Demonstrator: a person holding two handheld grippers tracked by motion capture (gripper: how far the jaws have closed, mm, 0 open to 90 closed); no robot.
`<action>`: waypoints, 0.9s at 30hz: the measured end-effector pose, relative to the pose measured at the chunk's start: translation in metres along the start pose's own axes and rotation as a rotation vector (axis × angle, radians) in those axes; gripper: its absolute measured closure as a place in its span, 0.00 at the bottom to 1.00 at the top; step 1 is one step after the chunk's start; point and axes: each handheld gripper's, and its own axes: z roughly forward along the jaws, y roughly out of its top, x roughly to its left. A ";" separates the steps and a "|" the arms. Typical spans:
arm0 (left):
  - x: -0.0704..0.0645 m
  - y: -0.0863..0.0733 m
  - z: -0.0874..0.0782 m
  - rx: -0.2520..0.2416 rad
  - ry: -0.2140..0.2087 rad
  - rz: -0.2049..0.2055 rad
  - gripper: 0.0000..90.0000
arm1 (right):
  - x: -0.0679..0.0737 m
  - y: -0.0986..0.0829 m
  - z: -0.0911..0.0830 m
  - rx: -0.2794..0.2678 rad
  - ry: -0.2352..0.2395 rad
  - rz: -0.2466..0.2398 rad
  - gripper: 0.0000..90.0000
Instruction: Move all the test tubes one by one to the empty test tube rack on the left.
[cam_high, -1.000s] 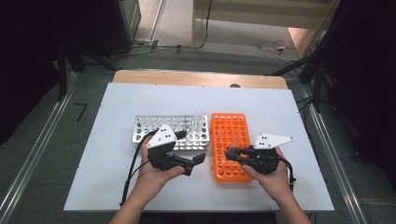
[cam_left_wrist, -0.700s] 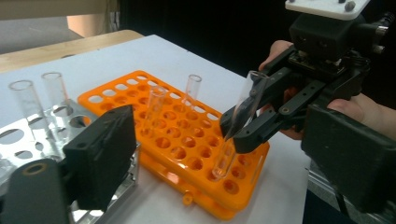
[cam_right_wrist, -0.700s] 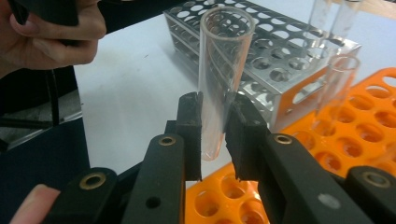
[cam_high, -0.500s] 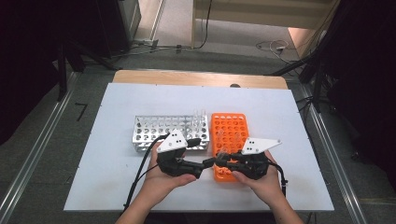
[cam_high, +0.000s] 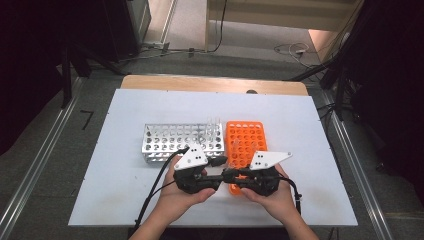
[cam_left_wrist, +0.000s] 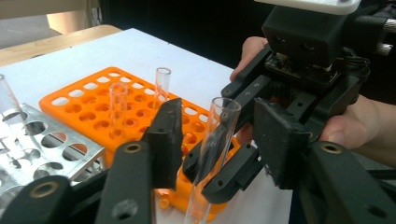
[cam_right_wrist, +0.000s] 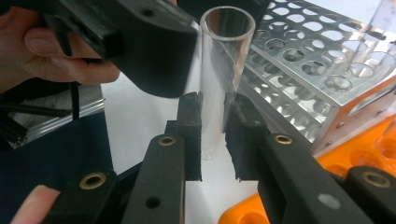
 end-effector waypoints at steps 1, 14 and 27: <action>0.000 0.000 0.000 0.001 -0.001 0.002 0.62 | 0.001 0.000 0.001 0.004 0.000 -0.001 0.82; -0.003 -0.001 0.003 0.018 0.000 0.032 0.80 | 0.005 0.002 0.005 0.018 0.026 -0.010 0.82; -0.003 -0.001 0.001 0.021 0.023 0.051 0.83 | 0.004 0.001 0.006 0.015 0.038 0.004 0.82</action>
